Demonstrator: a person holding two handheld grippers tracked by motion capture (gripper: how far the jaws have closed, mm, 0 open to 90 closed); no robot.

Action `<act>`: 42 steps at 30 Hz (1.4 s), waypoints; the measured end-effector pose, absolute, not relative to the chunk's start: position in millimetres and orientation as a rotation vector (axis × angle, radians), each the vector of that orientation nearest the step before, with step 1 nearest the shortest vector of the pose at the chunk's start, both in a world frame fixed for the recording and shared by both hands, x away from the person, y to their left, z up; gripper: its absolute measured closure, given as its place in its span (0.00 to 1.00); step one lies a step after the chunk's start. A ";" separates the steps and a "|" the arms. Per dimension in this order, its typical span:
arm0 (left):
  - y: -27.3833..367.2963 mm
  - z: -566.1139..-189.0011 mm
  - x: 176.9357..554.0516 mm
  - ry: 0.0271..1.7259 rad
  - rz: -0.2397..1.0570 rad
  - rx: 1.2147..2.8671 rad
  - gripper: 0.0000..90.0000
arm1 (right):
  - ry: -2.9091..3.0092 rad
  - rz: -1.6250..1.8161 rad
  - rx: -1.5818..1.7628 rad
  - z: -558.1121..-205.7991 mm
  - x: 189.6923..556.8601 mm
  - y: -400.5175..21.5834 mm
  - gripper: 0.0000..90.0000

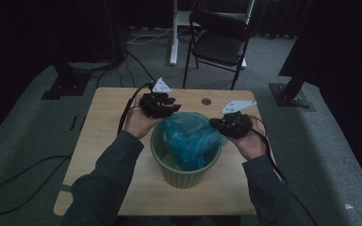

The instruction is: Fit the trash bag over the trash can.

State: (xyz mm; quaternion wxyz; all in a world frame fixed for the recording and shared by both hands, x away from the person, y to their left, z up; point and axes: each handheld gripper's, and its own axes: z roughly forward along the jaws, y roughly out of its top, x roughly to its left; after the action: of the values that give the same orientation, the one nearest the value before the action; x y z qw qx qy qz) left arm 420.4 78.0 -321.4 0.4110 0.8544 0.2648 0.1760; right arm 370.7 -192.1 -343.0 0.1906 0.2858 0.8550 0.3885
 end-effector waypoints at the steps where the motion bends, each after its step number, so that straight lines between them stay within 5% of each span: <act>1: 74.6 -323.8 422.7 0.655 0.440 2.168 0.69 | 2.402 1.094 0.801 -342.9 370.9 -191.9 0.94; 10: 55.8 -341.9 432.6 0.658 0.419 2.256 0.69 | 2.407 1.094 0.799 -343.7 370.5 -192.6 0.94; 19: 57.4 -341.3 432.1 0.682 0.411 2.246 0.99 | 2.405 1.095 0.800 -343.6 370.5 -193.2 0.94; 42: 135.5 -357.9 429.8 0.896 0.343 2.078 1.00 | 2.420 1.075 0.802 -348.1 355.6 -211.7 0.99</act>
State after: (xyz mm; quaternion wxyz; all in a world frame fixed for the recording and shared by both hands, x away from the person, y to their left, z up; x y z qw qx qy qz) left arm 429.8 135.5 -357.9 0.4138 0.8265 0.3565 0.1364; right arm 355.6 -211.7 -348.1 0.1861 0.2848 0.8594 0.3817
